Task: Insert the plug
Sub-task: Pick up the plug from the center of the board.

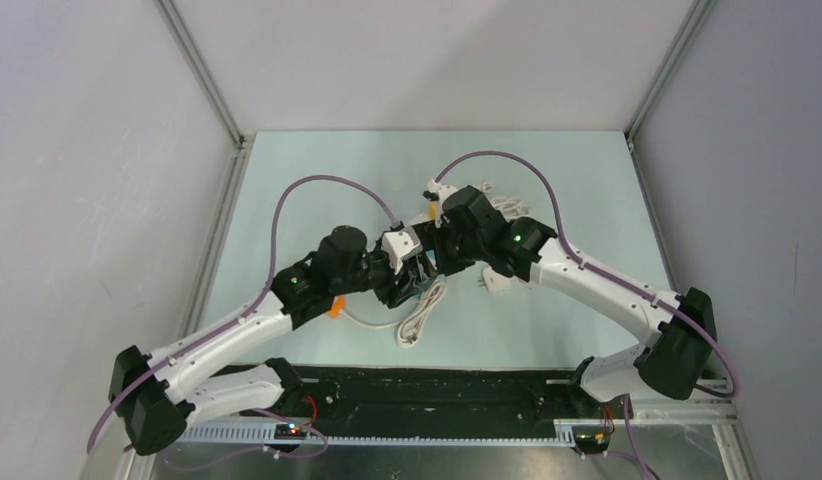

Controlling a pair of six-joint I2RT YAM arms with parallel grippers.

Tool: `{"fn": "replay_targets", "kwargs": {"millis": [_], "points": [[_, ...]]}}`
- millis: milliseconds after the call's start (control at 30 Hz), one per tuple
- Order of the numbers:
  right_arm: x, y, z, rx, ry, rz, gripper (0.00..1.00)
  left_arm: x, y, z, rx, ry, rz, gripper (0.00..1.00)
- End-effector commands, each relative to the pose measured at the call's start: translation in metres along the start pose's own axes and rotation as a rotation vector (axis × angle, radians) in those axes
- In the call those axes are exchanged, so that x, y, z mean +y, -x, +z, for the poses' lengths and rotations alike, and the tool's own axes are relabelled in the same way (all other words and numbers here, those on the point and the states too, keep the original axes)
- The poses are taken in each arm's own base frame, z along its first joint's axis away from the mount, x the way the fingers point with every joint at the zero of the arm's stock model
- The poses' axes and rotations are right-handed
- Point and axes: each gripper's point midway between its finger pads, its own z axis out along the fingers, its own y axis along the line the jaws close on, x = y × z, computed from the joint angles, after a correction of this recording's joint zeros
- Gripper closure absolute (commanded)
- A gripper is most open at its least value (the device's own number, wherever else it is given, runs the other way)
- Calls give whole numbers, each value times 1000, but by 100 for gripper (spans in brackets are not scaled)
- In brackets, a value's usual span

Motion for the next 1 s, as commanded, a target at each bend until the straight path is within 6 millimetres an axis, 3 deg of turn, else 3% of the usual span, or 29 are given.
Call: {"fn": "replay_targets", "kwargs": {"millis": [0, 467, 633, 967], "points": [[18, 0, 5, 11, 42, 7, 16, 2, 75, -8, -221, 14, 71, 100], [30, 21, -14, -76, 140, 111, 21, -6, 49, -12, -208, -14, 189, 100], [29, 26, -29, -125, 145, 89, 21, 5, 49, -12, -202, 53, 181, 100], [14, 6, -8, -60, 42, 52, 22, 8, 62, -8, -210, 68, 154, 100]]}}
